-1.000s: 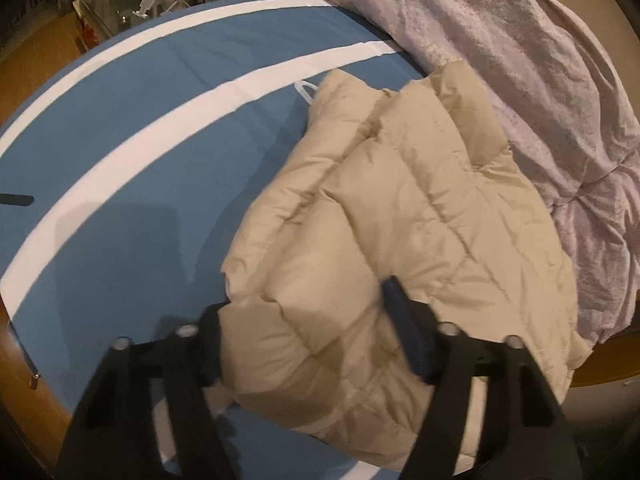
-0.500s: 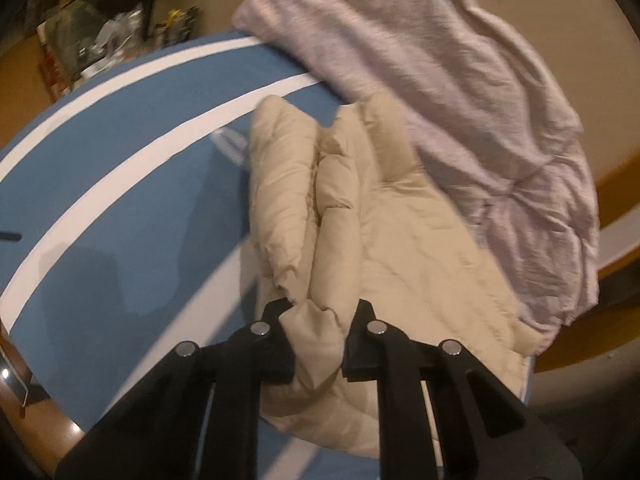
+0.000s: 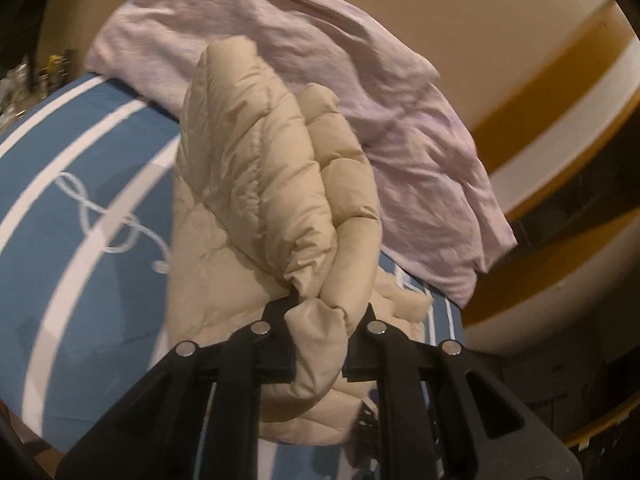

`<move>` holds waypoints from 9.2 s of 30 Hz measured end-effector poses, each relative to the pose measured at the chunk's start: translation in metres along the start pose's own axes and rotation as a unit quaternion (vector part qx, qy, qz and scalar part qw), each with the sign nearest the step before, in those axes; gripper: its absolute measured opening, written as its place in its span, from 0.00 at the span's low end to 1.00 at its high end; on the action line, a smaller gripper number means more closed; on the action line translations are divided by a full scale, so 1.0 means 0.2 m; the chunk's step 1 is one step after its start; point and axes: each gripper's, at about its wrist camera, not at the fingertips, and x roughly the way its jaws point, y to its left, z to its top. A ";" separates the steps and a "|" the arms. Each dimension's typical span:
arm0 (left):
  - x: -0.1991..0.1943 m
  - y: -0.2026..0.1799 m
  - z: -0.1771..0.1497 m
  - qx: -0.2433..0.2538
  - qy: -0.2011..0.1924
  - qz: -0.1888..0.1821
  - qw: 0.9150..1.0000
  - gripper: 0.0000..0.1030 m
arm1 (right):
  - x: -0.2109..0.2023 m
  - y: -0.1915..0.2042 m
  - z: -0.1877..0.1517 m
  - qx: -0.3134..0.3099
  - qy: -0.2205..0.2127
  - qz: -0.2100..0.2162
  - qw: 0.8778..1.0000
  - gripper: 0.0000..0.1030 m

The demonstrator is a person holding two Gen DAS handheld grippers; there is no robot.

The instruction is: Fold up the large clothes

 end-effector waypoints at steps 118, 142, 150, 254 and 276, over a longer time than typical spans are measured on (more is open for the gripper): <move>0.75 -0.41 -0.39 0.170 0.160 0.114 0.966 0.59 | -0.32 -0.67 -0.13 0.185 -0.062 0.008 0.981 0.48; 0.89 -0.48 -0.55 0.206 0.191 0.105 0.954 0.59 | -0.41 -0.46 0.06 0.130 -0.101 0.047 0.985 0.27; 0.85 -0.48 -0.54 0.209 0.185 0.101 0.955 0.59 | -0.24 -0.47 0.04 0.133 -0.041 0.004 0.990 0.23; 1.17 -0.33 -0.31 0.261 0.089 0.160 0.948 0.79 | 0.12 -0.44 0.26 0.124 -0.128 -0.120 0.977 0.28; 1.20 -0.29 -0.32 0.254 0.072 0.152 0.953 0.83 | 0.14 -0.42 0.27 0.119 -0.128 -0.128 0.976 0.29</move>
